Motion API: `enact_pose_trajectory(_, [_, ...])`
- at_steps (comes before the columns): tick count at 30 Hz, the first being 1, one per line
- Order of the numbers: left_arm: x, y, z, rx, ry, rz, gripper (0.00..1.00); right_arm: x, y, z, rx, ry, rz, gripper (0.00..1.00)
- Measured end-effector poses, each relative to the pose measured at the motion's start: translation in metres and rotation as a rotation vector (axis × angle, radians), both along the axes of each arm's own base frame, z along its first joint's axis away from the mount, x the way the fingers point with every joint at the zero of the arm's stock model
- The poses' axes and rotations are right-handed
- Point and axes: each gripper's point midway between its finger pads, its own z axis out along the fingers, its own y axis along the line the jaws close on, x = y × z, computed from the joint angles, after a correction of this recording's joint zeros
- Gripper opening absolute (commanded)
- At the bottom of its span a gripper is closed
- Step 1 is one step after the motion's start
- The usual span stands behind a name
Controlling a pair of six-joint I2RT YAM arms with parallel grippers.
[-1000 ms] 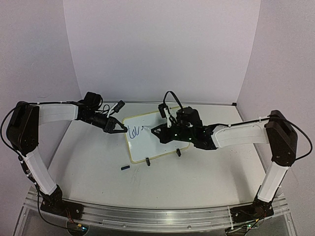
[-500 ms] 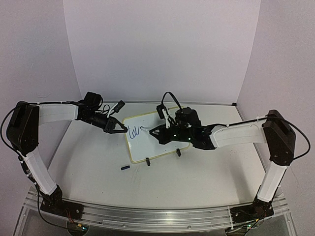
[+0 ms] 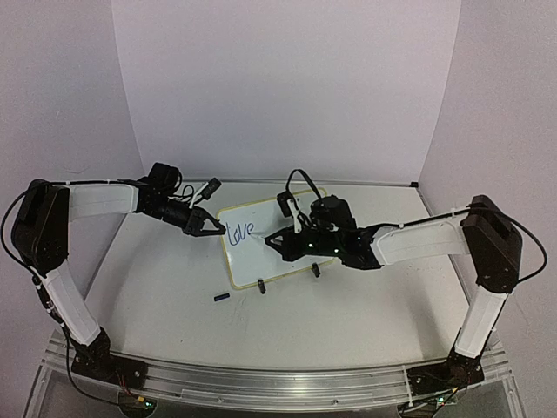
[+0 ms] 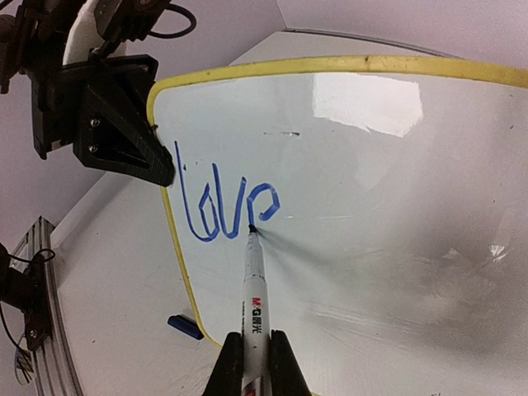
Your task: Write a sentence on the whiteboard
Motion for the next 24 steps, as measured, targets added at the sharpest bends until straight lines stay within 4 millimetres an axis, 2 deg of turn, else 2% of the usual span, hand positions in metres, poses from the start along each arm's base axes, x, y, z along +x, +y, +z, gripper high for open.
enact_pose_trajectory(5, [0.000,0.000,0.000,0.001,0.000,0.001,0.00,-0.003,-0.002,-0.007,-0.007,0.007,0.002,0.00])
enact_pose_trajectory(24, [0.001,0.000,0.000,0.003,-0.001,0.002,0.00,0.001,-0.013,-0.004,-0.020,-0.014,-0.052,0.00])
